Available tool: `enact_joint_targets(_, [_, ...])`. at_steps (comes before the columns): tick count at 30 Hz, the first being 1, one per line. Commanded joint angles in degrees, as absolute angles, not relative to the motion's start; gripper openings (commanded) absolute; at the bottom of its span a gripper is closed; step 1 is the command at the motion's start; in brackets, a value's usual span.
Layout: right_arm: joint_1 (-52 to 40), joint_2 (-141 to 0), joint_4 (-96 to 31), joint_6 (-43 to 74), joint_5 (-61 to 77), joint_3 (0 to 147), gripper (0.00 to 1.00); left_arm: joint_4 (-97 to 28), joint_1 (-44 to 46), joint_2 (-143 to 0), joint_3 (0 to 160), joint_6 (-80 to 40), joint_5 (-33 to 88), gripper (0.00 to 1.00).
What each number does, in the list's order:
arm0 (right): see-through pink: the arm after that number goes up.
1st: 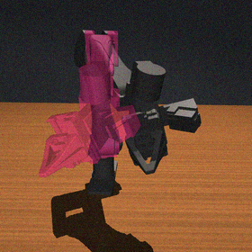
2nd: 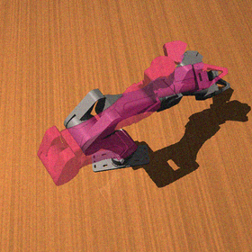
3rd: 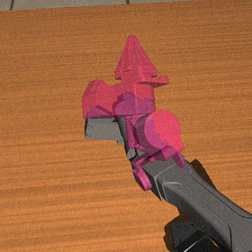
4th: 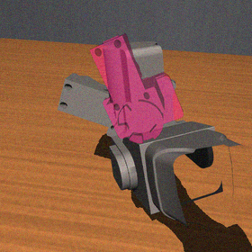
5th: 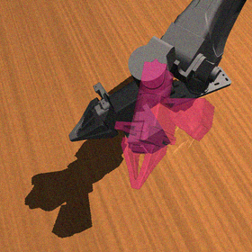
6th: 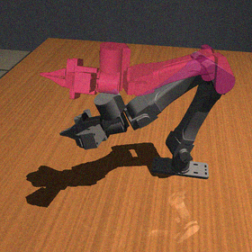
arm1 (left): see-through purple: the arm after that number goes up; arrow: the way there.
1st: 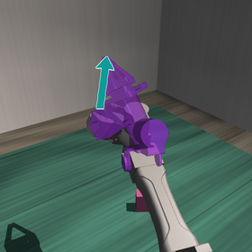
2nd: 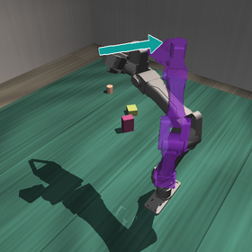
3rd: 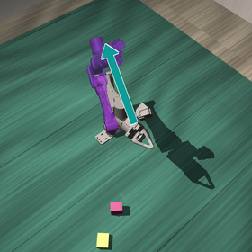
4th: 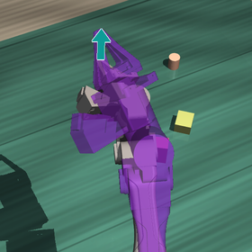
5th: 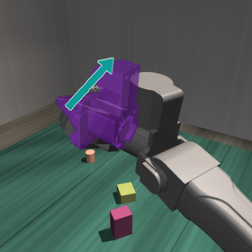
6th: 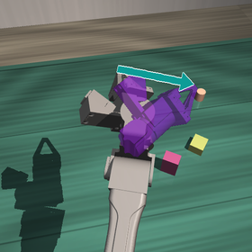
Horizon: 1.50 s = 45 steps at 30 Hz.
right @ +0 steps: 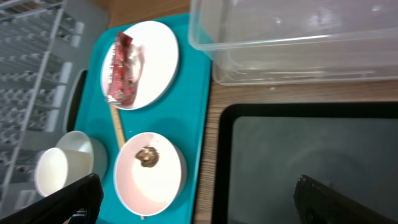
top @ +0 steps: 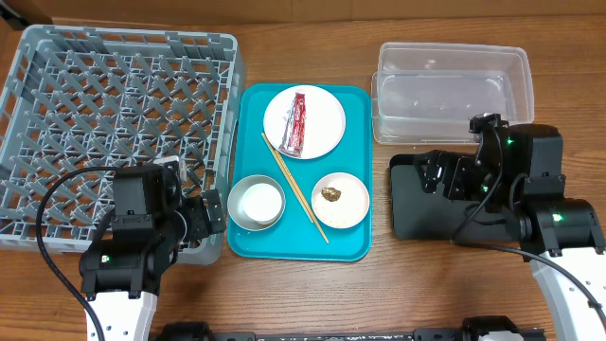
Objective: Sort waste into correct bins and load items into the dishwasher
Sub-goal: 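Reach the right gripper to the white plate and grasp the red wrapper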
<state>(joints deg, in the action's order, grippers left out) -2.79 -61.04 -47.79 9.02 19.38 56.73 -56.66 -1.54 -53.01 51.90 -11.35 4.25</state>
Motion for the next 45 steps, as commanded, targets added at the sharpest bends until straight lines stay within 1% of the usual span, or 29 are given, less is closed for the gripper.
enact_joint_targets(1, [-3.92, -60.77, -47.00, 8.99, 22.17, 58.87, 1.00, -56.77, -1.87, -52.82, 53.49, -11.99, 6.15, 1.00])
enact_joint_targets(11, [-10.98, -62.87, -44.84, 9.04, 17.89, 59.13, 1.00, -56.73, -1.87, -52.82, 53.52, -11.92, 5.76, 1.00])
enact_joint_targets(18, [-16.40, -68.99, -45.71, 8.99, 11.75, 63.72, 1.00, -56.64, -1.87, -52.82, 53.52, -11.81, 5.63, 1.00])
enact_joint_targets(22, [-19.75, -76.49, -49.76, 8.97, 10.26, 72.58, 1.00, -56.73, -1.87, -52.82, 53.54, -11.81, 3.31, 1.00])
enact_joint_targets(28, [-23.79, -92.01, -56.88, 7.22, 9.58, 91.26, 1.00, -57.98, -2.37, -52.82, 53.54, -11.86, -1.13, 1.00])
enact_joint_targets(32, [-26.11, -100.84, -57.30, 7.07, 8.56, 99.81, 1.00, -58.94, -4.95, -52.82, 53.54, -11.88, -1.48, 1.00])
enact_joint_targets(38, [-30.00, -110.26, -51.94, 7.40, 8.49, 101.86, 1.00, -59.11, -6.79, -52.82, 53.54, -11.81, -1.58, 1.00])
enact_joint_targets(45, [-34.33, -119.50, -48.34, 12.73, 3.66, 101.86, 0.89, -59.13, -6.79, -52.82, 53.54, -11.84, -1.52, 1.00])
